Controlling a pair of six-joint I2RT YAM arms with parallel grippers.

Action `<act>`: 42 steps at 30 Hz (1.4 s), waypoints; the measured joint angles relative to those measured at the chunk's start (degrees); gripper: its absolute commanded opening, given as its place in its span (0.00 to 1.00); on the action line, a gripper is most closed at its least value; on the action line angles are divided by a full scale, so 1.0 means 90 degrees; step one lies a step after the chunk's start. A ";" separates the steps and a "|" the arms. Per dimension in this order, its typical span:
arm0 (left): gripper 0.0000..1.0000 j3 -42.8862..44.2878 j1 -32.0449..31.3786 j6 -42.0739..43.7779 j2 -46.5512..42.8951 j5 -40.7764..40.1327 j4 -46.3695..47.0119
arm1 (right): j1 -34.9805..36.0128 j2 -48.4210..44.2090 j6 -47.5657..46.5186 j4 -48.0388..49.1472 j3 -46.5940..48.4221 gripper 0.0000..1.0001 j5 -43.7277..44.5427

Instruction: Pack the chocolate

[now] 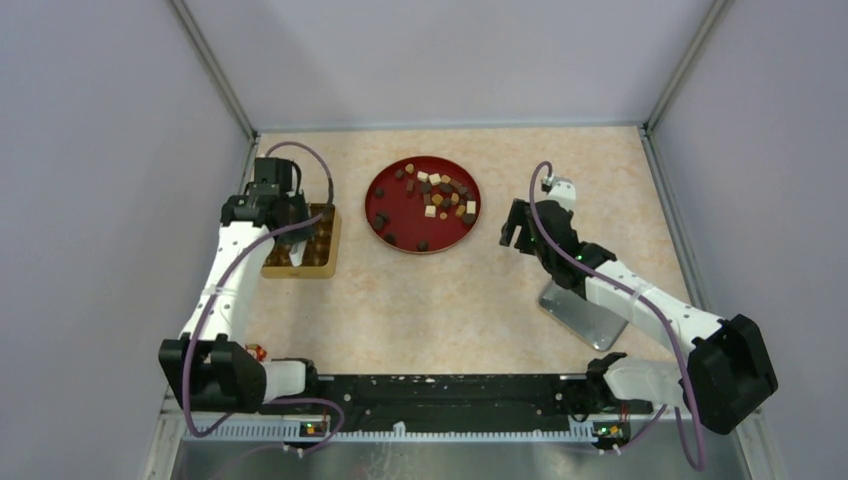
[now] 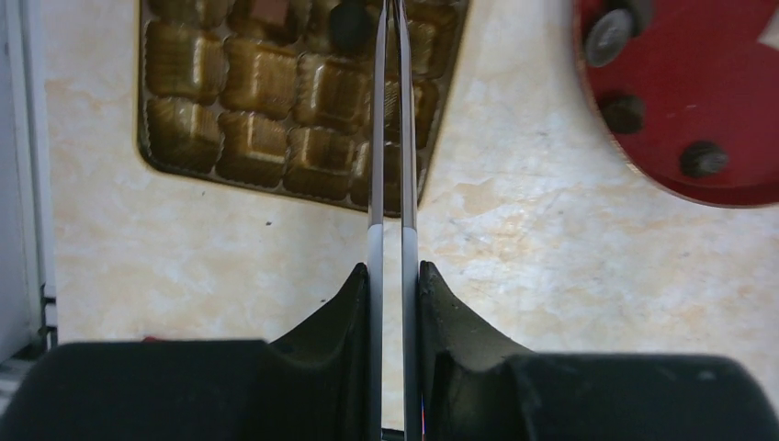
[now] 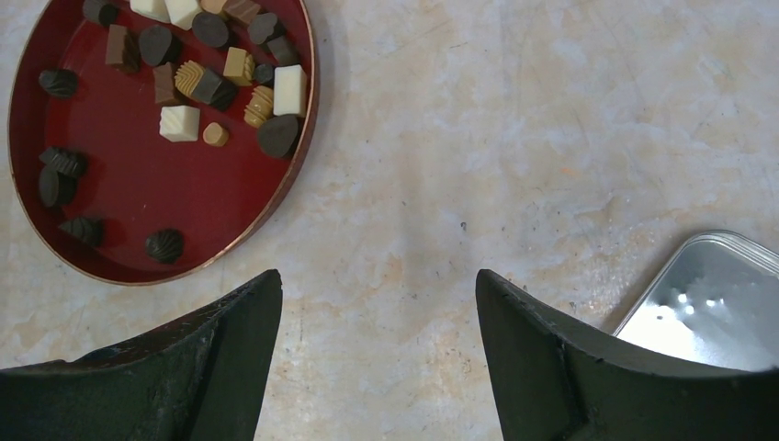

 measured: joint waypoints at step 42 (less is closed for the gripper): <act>0.45 0.0823 -0.3198 -0.0299 0.2599 0.0614 0.1877 | 0.0000 -0.0318 0.0049 -0.0323 0.0000 0.75 0.0175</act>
